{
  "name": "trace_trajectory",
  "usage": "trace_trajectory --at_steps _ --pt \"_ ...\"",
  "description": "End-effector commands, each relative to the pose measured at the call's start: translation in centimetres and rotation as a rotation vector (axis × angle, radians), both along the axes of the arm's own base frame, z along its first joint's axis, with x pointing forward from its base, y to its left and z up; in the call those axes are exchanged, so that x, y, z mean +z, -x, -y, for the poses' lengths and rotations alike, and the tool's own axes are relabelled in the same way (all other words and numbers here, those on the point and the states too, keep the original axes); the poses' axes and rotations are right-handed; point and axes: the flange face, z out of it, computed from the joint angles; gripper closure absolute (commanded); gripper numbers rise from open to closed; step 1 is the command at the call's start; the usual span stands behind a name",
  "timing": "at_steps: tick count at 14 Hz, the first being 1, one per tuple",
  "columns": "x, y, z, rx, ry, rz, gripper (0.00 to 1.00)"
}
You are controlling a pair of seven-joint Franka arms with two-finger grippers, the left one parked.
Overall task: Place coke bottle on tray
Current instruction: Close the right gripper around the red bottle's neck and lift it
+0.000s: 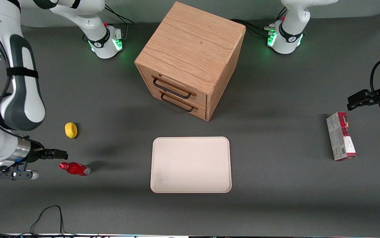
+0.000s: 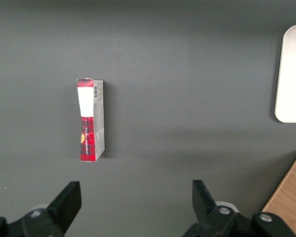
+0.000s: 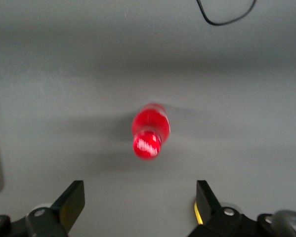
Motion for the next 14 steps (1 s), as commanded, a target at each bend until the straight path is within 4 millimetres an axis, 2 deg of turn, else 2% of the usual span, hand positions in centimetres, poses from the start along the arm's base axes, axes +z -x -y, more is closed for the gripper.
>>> trace_trajectory --at_steps 1,3,4,6,11,12,13,14 --pt "-1.4 -0.7 0.5 0.036 -0.020 0.035 0.00" --pt "-2.5 -1.2 0.5 0.037 -0.017 0.064 0.00" --pt "-3.3 -1.4 -0.3 0.046 -0.023 0.067 0.00" --pt "-4.1 -1.5 0.3 0.041 -0.025 0.066 0.00" --pt "-5.8 -0.9 -0.1 0.066 -0.003 0.049 0.02" --pt "-5.9 -0.9 -0.2 0.067 -0.004 0.050 0.09" --pt "-5.9 -0.9 -0.2 0.065 -0.004 0.050 0.26" --pt "-5.9 -0.9 -0.1 0.064 -0.003 0.050 0.57"
